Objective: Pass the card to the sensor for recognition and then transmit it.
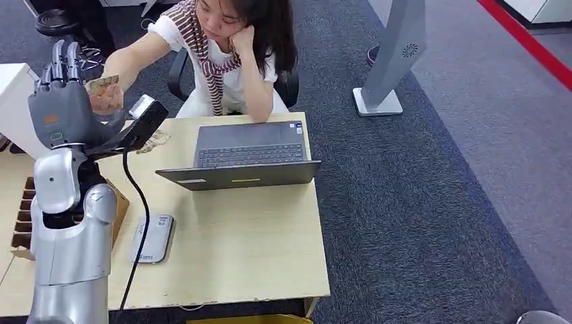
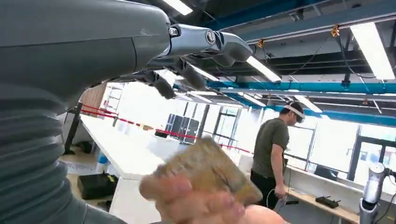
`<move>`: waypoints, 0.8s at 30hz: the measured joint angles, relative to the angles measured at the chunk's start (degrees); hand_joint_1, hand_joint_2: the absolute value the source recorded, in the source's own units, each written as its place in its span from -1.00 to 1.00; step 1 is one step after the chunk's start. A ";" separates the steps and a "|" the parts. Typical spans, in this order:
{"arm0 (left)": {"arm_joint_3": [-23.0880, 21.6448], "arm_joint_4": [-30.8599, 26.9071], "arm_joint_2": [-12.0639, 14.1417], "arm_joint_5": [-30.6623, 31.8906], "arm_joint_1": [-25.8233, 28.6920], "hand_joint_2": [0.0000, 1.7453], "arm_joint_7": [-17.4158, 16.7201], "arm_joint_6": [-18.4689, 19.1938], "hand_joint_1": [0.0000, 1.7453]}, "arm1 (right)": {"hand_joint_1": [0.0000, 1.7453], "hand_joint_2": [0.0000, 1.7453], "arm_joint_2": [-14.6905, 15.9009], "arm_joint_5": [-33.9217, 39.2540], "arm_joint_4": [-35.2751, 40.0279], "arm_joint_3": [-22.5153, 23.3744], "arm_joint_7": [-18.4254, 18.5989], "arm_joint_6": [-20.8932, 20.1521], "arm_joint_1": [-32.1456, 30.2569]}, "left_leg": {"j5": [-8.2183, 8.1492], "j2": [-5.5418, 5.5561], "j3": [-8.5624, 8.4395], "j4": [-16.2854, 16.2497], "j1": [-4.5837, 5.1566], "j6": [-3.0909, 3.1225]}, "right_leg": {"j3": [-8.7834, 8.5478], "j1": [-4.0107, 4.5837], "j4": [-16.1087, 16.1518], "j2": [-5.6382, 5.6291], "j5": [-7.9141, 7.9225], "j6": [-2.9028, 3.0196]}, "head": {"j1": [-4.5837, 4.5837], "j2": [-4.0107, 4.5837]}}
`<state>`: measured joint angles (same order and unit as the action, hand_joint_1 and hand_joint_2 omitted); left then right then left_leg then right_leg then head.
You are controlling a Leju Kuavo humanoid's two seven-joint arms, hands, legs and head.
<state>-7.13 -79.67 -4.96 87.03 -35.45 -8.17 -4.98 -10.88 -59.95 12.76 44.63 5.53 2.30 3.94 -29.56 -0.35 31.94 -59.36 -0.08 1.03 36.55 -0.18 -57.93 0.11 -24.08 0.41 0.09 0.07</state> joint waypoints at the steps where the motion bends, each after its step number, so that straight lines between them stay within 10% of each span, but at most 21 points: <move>1: 0.00 0.11 0.04 -0.02 0.00 1.00 0.02 -0.07 -1.00 | -1.00 -1.00 0.00 -0.02 0.00 0.04 0.00 0.00 0.00 | 0.00 0.00 0.00 0.00 0.00 0.00 | 0.00 0.00 0.00 0.00 0.00 0.00 | -0.04 0.00; 24: 0.17 -16.07 0.22 -1.77 20.21 1.00 15.59 -9.69 -1.00 | -1.00 -1.00 -0.46 1.27 0.00 5.47 -0.31 1.29 -0.04 | -0.05 -0.15 0.04 0.06 0.00 0.05 | -0.01 -0.07 0.00 -0.09 -0.02 -0.02 | -0.02 0.02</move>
<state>-6.95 -95.74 -4.74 85.26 -15.24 7.41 -14.68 -11.34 -58.68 12.76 50.10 5.22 3.59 3.89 -29.61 -0.50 31.98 -59.30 -0.09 1.08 36.53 -0.25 -57.94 0.03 -24.10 0.38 0.07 0.09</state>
